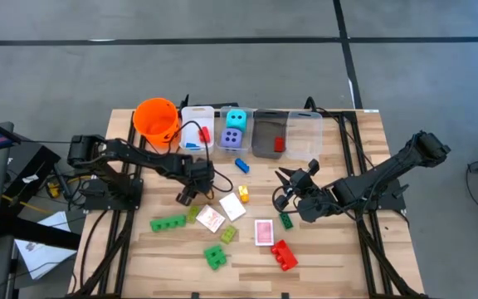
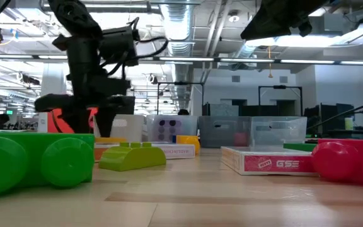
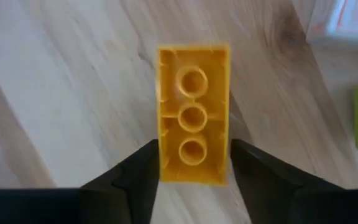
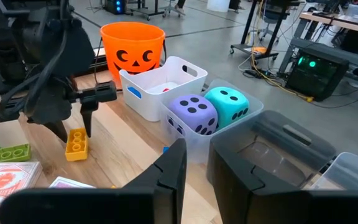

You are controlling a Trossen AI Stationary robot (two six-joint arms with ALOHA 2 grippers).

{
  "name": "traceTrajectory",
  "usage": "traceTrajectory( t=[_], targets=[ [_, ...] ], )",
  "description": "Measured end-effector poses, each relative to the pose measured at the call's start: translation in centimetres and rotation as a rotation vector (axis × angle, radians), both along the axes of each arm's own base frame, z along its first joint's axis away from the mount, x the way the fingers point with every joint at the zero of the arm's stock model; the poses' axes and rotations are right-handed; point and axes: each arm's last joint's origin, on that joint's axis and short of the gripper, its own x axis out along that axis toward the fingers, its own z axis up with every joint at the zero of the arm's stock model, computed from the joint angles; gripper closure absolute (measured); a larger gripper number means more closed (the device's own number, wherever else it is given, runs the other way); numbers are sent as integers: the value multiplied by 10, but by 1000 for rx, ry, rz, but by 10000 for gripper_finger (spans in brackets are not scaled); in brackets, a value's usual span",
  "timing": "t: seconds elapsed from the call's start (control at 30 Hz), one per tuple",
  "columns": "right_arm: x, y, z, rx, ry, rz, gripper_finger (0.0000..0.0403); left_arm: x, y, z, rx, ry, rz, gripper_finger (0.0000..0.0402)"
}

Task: Pick & Place Toys
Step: Put the dark yellow game piece into the black bin

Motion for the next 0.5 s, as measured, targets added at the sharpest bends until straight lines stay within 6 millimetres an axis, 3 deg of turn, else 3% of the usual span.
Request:
traceTrajectory(
  t=[0.13,0.3,0.4,0.5],
  targets=[
    [0,0,0,2,-2,-1,337,-10,-1,-11,-10,5,32,266],
    [0,0,0,2,-2,0,337,-10,-1,-9,-43,-64,168,266],
    [0,0,0,1,-1,0,337,-9,-1,4,-51,-171,187,266],
    [0,2,0,-25,23,17,337,-5,0,31,-56,-357,187,266]
  ],
)
